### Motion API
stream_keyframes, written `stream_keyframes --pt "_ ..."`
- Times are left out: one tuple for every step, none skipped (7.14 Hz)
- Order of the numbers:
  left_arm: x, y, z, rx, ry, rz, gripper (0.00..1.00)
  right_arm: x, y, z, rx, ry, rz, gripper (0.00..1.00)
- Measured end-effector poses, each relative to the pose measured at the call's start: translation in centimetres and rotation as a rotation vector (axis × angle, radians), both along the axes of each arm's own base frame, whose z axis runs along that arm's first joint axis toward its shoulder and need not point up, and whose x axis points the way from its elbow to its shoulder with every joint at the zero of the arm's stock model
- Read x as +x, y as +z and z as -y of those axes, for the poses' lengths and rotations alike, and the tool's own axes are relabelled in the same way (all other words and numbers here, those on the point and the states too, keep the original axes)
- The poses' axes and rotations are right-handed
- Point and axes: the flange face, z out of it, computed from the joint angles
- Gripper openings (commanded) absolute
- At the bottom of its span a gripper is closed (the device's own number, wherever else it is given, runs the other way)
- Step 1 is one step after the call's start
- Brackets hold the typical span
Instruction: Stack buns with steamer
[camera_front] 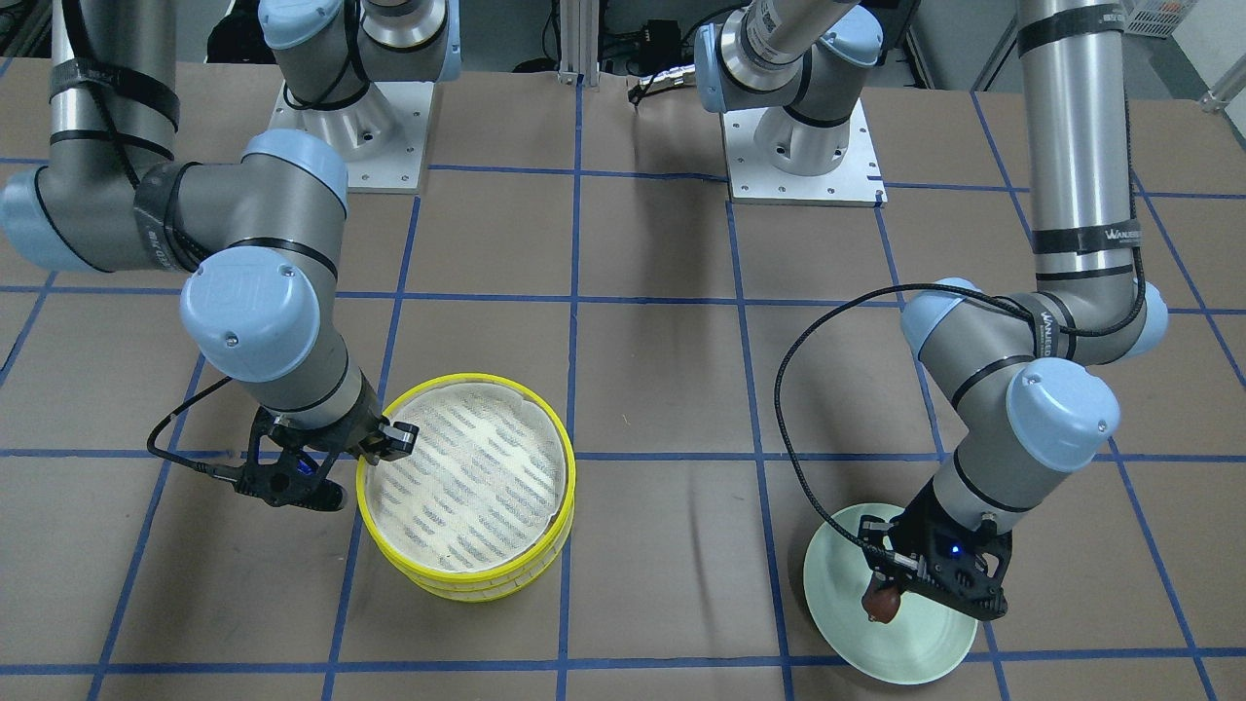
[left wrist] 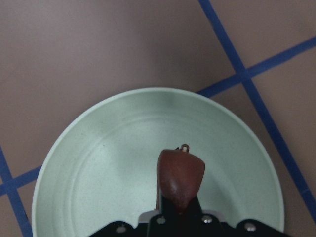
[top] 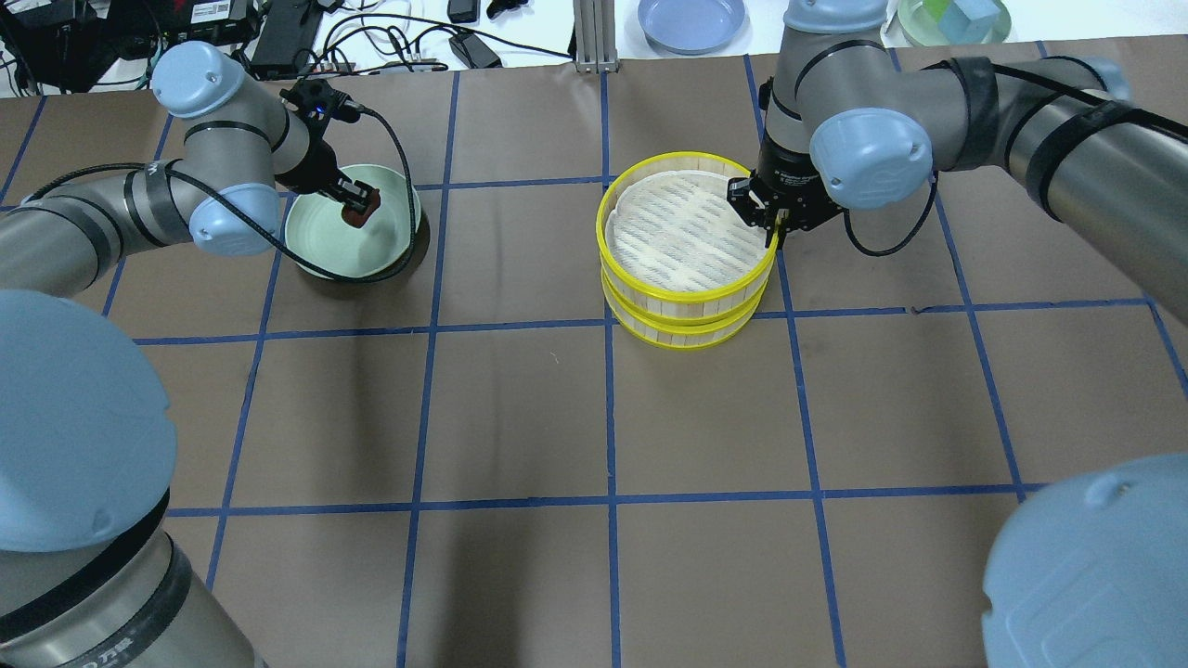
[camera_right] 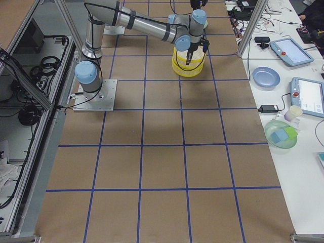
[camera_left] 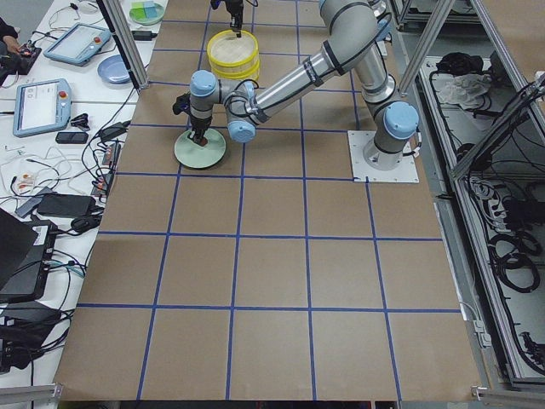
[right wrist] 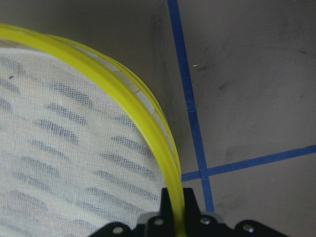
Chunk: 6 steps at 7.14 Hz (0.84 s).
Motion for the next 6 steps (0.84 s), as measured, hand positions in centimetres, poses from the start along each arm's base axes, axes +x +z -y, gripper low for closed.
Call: stream_keyframes --pt "-0.8 1.7 0.0 -0.017 0.088 -0.025 0.00 -0.3 -0.3 -0.1 0.006 0.008 -0.014 0.00" --pt "-1.6 3.4 -0.1 -0.035 0.152 -0.056 0.00 -0.6 -0.5 -0.3 0.010 0.020 -0.026 0.02" --pt "-2.4 4.7 -0.3 -0.048 0.211 -0.097 0.00 -0.8 -0.6 -0.3 0.013 0.025 -0.031 0.31" --pt "-3.1 5.8 -0.5 -0.056 0.252 -0.133 0.00 -0.9 -0.6 -0.3 0.012 0.028 -0.033 0.58" --pt "-3.8 6.8 -0.6 -0.068 0.268 -0.157 0.00 -0.9 -0.6 -0.3 0.010 0.029 -0.035 0.74" --pt "-4.3 7.9 -0.7 -0.078 0.275 -0.169 0.00 -0.9 -0.6 -0.3 0.009 0.029 -0.036 0.76"
